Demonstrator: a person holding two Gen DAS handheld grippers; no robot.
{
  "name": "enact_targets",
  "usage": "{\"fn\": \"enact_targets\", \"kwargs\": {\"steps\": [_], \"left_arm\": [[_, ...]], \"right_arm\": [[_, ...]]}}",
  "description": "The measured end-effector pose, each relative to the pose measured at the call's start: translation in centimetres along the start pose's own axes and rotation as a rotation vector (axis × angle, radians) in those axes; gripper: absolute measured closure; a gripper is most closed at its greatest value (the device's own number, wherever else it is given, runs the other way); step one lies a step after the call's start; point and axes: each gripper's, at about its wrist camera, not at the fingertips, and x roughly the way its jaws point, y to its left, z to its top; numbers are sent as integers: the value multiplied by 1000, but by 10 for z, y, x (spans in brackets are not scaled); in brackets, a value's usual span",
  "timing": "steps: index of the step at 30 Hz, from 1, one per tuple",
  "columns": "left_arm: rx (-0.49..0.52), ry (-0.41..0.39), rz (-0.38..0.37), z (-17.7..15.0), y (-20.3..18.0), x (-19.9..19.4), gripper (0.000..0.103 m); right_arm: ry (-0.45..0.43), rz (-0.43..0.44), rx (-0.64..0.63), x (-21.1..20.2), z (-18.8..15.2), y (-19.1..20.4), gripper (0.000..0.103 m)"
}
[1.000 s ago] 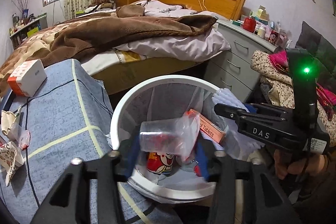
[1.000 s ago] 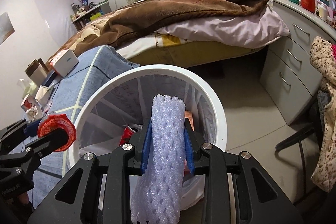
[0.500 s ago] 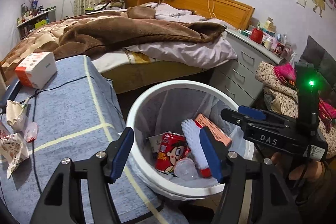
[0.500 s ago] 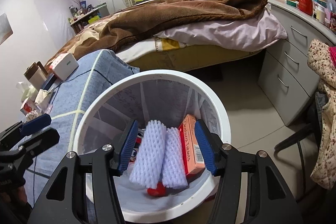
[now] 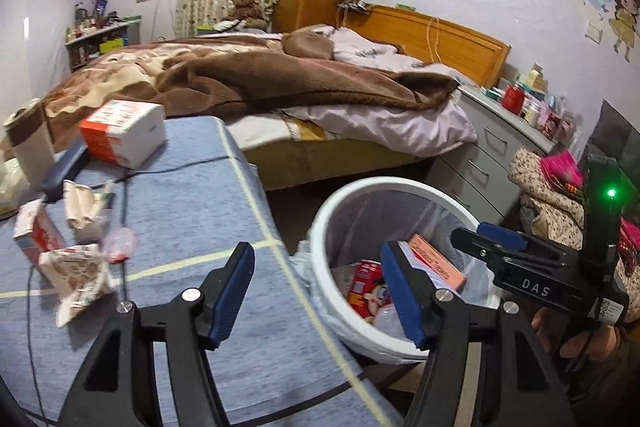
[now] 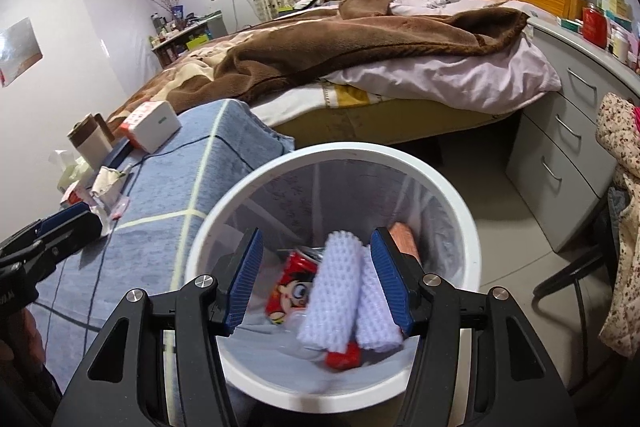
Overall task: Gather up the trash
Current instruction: 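Move both open tools back over the table toward the cartons and paper cup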
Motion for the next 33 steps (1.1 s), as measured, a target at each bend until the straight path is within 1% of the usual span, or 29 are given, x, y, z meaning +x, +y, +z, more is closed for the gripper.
{"fn": "enact_targets", "kwargs": {"steps": [3,5,9,11,15,21,24,30,33], "left_arm": [[-27,-20,28,0,17,-10,35],[-44,-30,60,0,30,-14,35],[-107,-49,109,-1,65,-23,35],[-129,-59,154,-1,83,-28,35],[-188,-74,202,-2,116,-36,35],[-240,-88,297,-5,162,-44,35],[-241,-91,353,-7,178,-46,35],[-282,-39,343,-10,211,-32,35],[-274,-24,353,-10,218,-23,34]], "right_arm": [[-7,19,-14,1,1,12,45],[-11,30,-28,4,2,21,45],[-9,65,-43,12,5,40,45],[-2,82,-59,18,7,51,45],[9,109,-84,30,12,73,45],[4,170,-133,45,19,110,45],[15,190,-165,58,24,130,45],[57,236,-195,83,32,163,45],[74,248,-213,94,38,175,45]]}}
